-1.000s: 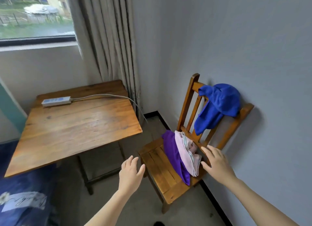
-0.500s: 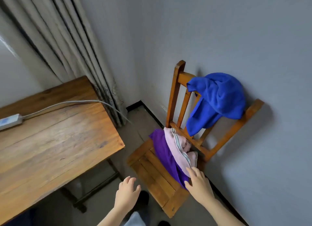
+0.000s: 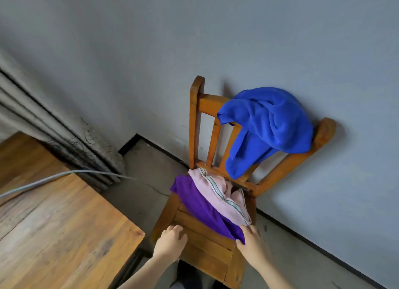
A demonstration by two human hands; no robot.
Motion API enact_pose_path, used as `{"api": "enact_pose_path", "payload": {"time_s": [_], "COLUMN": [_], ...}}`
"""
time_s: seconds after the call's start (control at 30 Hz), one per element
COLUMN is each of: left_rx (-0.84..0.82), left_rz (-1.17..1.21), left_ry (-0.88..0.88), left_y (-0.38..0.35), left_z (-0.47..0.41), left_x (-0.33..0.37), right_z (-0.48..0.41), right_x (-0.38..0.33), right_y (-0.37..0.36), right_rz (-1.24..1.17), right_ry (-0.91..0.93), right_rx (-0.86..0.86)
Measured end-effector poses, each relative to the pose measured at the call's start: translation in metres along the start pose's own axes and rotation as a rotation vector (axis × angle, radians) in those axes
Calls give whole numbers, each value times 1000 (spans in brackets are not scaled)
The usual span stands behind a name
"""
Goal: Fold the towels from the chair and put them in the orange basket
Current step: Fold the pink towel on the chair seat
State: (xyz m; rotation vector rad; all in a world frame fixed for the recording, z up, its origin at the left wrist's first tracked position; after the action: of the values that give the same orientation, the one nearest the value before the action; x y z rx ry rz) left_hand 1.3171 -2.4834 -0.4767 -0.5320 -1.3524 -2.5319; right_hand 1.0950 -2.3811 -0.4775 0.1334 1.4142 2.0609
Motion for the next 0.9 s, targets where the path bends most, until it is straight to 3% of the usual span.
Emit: {"api": "enact_pose_path", "payload": {"time_s": [0.27,0.43,0.77,0.9], "left_rx": [-75,-15,-68,-50], "left_rz": [5,-12,3,-10], "left_ry": [-53,-148,-92,-55], "left_y": [-21,-43,-91,-88], "left_z": [-41,-89,-104,-116], "left_x": [20,30,13,-3], "right_z": [-34,-86,-145,-160], "right_x": [7,15,21,25], "right_y": [-23,-49,-83,-96], "right_rz": [-53,-94,-101,-42], "right_ry": [-106,-153,-221,-255], "right_rx": [-29,20,120,31]}}
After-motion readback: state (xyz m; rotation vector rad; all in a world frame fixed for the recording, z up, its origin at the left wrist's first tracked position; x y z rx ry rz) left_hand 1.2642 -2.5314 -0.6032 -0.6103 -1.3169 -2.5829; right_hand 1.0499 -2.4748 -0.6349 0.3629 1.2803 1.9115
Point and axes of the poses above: each hand's wrist, its own z-axis away from the middle knuckle, its own y-axis out of the back of the hand, x = y × z, the point moved 2 cm from there along -z, towards the middle knuckle, and after that the axes turned 11 degrees about x, right-handed, at the moved point
